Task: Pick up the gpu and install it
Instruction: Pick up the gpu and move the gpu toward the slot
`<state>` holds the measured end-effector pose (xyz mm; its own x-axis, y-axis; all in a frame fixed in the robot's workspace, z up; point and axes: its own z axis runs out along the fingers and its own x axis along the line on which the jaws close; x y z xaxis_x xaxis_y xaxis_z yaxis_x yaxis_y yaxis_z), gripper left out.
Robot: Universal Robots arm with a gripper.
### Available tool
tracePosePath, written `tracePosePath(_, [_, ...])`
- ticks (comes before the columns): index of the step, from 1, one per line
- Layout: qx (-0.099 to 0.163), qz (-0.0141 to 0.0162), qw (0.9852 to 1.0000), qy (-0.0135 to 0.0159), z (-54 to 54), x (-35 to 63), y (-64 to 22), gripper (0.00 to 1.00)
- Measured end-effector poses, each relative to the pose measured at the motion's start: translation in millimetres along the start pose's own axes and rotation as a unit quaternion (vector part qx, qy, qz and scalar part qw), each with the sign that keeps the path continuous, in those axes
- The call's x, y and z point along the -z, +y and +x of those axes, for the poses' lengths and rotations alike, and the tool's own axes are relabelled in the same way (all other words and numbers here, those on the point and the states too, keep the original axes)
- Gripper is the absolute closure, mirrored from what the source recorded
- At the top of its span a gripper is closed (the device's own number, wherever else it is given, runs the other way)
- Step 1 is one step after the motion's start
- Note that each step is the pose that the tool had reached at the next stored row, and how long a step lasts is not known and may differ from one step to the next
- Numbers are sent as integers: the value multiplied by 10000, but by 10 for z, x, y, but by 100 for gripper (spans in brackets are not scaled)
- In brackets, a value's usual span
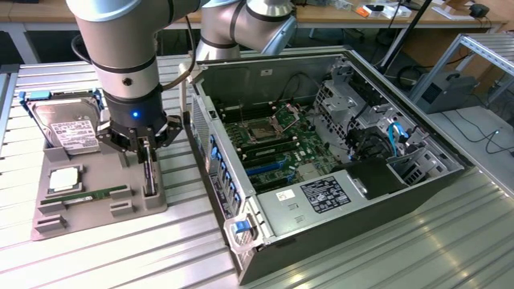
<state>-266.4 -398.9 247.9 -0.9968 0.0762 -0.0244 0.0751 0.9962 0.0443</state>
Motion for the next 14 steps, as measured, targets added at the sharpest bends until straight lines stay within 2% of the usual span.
tracePosePath(12, [0,-3,10000,-1,0,0,0,73])
tracePosePath(14, [0,-3,10000,0,-1,24,1,73])
